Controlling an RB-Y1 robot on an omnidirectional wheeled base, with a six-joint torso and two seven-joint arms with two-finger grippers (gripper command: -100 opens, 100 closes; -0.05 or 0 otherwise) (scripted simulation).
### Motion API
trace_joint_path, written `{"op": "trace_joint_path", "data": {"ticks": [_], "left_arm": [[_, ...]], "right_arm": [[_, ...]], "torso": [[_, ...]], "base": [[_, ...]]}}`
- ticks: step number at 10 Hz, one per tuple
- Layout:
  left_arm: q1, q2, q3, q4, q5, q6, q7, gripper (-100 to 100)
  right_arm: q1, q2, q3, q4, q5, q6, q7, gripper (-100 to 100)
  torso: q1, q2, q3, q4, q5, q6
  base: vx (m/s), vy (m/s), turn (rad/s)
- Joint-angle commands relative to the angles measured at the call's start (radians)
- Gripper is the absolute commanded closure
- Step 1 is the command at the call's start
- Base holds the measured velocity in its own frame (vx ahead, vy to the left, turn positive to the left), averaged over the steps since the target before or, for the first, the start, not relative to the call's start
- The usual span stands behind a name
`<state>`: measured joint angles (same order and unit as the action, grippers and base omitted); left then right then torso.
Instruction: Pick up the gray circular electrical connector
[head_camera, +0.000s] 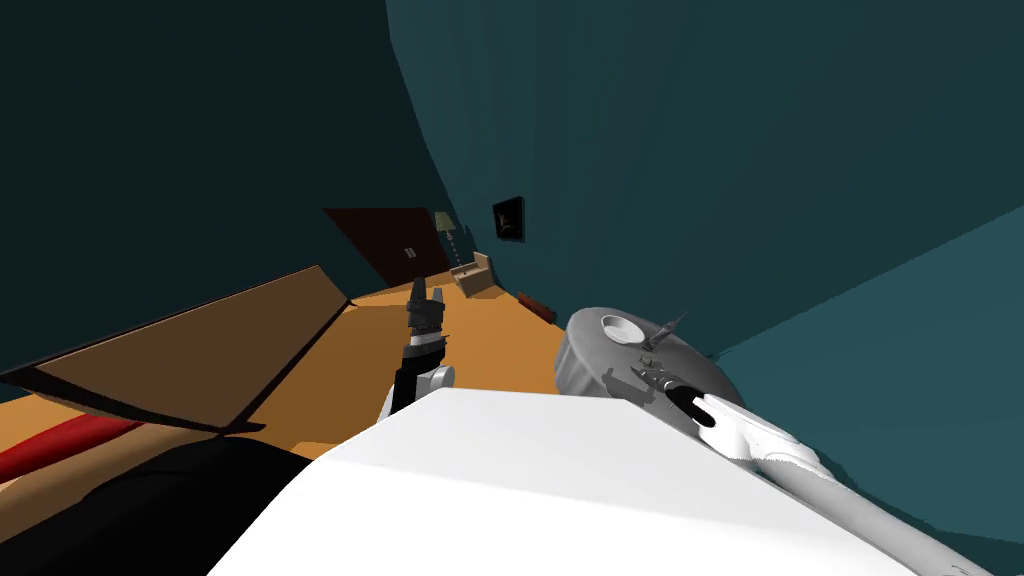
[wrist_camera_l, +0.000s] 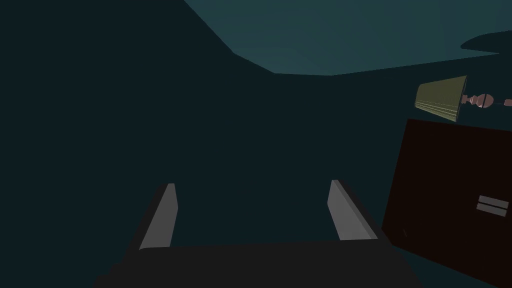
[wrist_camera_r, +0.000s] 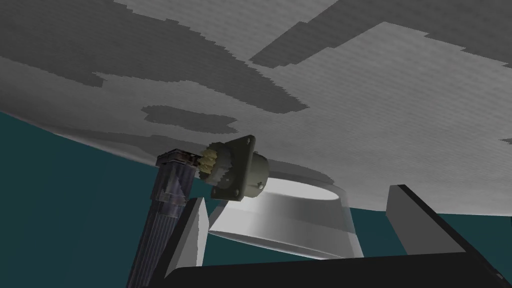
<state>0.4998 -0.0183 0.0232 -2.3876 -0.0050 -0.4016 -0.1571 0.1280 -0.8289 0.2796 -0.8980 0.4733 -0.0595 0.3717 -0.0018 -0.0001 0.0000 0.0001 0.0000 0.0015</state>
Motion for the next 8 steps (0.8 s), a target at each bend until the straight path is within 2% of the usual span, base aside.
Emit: {"op": "trace_joint_path", "data": {"ticks": [1, 2, 3, 7, 8], "left_arm": [[0.0, 0.0, 0.0, 0.0, 0.0, 0.0, 0.0, 0], [0.0, 0.0, 0.0, 0.0, 0.0, 0.0, 0.0, 0], [0.0, 0.0, 0.0, 0.0, 0.0, 0.0, 0.0, 0], [0.0, 0.0, 0.0, 0.0, 0.0, 0.0, 0.0, 0], [0.0, 0.0, 0.0, 0.0, 0.0, 0.0, 0.0, 0]], "right_arm": [[-0.013, -0.02, 0.013, 0.047, 0.015, 0.011, 0.012, -100], [-0.023, -0.038, 0.03, 0.094, 0.029, 0.024, 0.024, -100], [-0.027, -0.044, 0.037, 0.112, 0.034, 0.028, 0.028, -100], [-0.032, -0.049, 0.056, 0.149, 0.046, 0.037, 0.038, -100], [-0.03, -0.059, 0.065, 0.132, 0.036, 0.043, 0.027, -100]], "torso": [[0.0, 0.0, 0.0, 0.0, 0.0, 0.0], [-0.001, 0.0, 0.0, 0.0, 0.0, 0.0], [-0.002, -0.001, 0.0, 0.0, 0.0, -0.001], [0.0, 0.0, 0.0, 0.0, 0.0, 0.0], [0.0, -0.001, 0.0, 0.0, 0.0, 0.0]], "base": [[0.017, -0.03, 0.189], [0.024, -0.042, 0.348], [0.02, -0.048, 0.209], [0.013, -0.021, 0.074], [0.012, -0.012, 0.015]]}}
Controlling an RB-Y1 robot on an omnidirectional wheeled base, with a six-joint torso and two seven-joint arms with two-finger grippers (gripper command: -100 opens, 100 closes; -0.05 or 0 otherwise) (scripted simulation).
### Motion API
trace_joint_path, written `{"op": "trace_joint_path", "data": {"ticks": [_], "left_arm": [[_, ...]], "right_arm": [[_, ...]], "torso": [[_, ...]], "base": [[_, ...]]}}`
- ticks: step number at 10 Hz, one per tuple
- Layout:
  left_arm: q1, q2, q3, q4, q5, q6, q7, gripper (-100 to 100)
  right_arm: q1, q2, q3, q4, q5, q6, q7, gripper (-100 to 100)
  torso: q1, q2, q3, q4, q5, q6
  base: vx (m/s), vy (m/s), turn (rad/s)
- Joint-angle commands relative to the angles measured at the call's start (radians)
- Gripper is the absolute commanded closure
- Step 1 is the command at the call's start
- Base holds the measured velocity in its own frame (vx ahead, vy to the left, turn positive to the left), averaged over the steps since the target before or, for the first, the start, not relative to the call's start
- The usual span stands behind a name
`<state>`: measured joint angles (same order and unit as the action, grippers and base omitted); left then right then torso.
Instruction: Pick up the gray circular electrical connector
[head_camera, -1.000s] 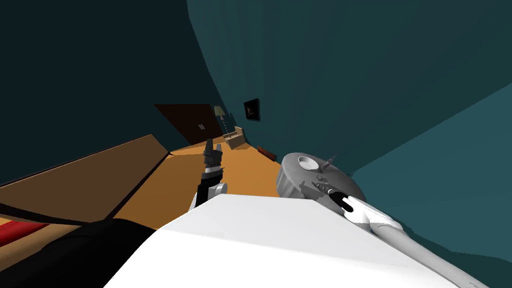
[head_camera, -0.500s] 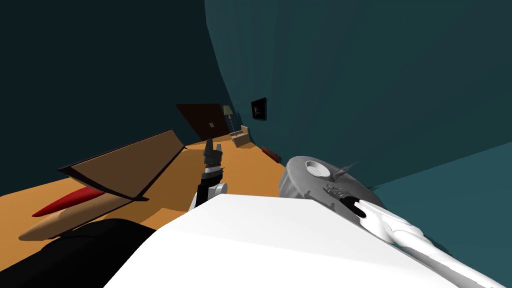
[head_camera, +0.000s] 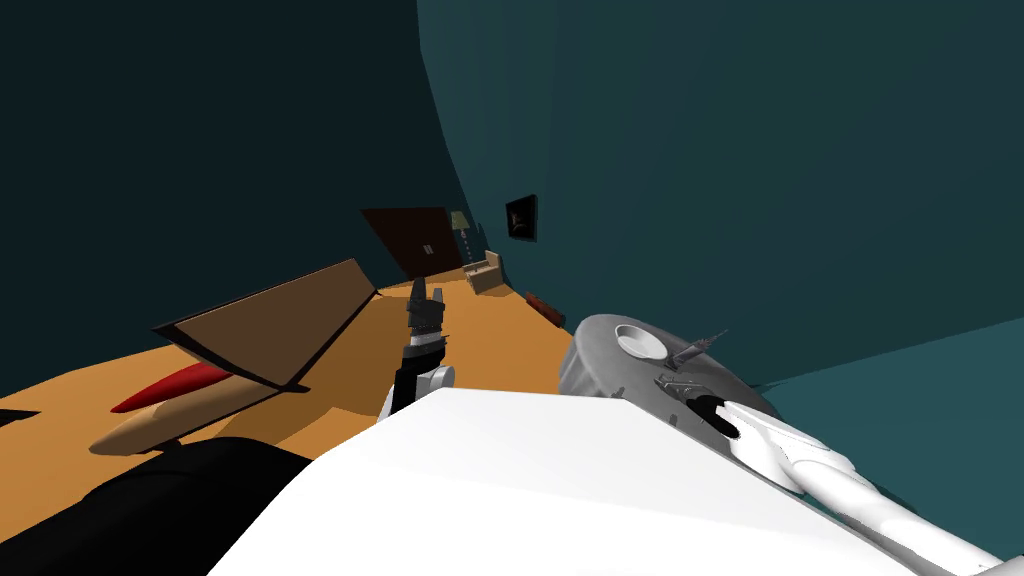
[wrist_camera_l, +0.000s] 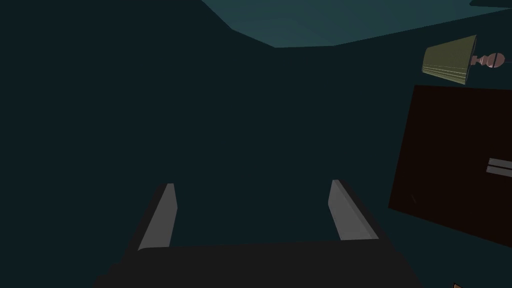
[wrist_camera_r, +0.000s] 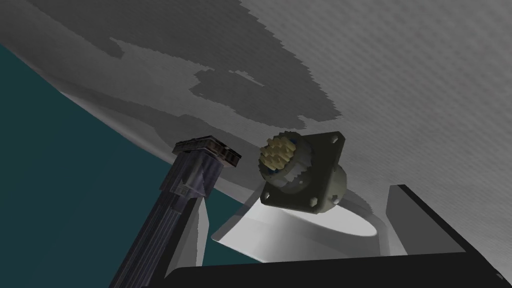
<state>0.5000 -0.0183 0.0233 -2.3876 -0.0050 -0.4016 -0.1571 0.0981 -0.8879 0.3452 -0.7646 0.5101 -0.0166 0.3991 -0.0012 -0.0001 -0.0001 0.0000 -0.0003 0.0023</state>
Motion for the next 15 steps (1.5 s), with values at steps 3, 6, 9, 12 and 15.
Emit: {"op": "trace_joint_path", "data": {"ticks": [3, 6, 9, 12, 15], "left_arm": [[0.0, 0.0, 0.0, 0.0, 0.0, 0.0, 0.0, 0], [0.0, 0.0, 0.0, 0.0, 0.0, 0.0, 0.0, 0], [0.0, 0.0, 0.0, 0.0, 0.0, 0.0, 0.0, 0], [0.0, 0.0, 0.0, 0.0, 0.0, 0.0, 0.0, 0], [0.0, 0.0, 0.0, 0.0, 0.0, 0.0, 0.0, 0]], "right_arm": [[-0.022, 0.05, -0.011, 0.013, 0.016, 0.033, 0.022, -100], [-0.023, 0.051, -0.008, 0.009, 0.014, 0.039, 0.021, 100], [-0.023, 0.051, -0.008, 0.008, 0.014, 0.039, 0.021, 100], [-0.008, 0.019, -0.004, 0.005, 0.006, 0.012, 0.008, 100], [-0.004, 0.008, 0.006, -0.004, -0.001, 0.016, 0.002, 0]], "torso": [[-0.002, 0.001, 0.0, 0.0, 0.0, 0.0], [-0.003, 0.0, 0.0, 0.0, -0.001, 0.0], [0.0, 0.001, 0.001, 0.0, 0.0, 0.0], [0.001, 0.001, 0.0, 0.0, 0.0, 0.0], [0.006, 0.002, 0.001, 0.001, 0.002, 0.0]], "base": [[0.003, -0.055, 0.036], [0.006, -0.055, 0.018], [0.0, 0.0, 0.0], [-0.005, 0.027, -0.02], [-0.007, 0.068, -0.034]]}}
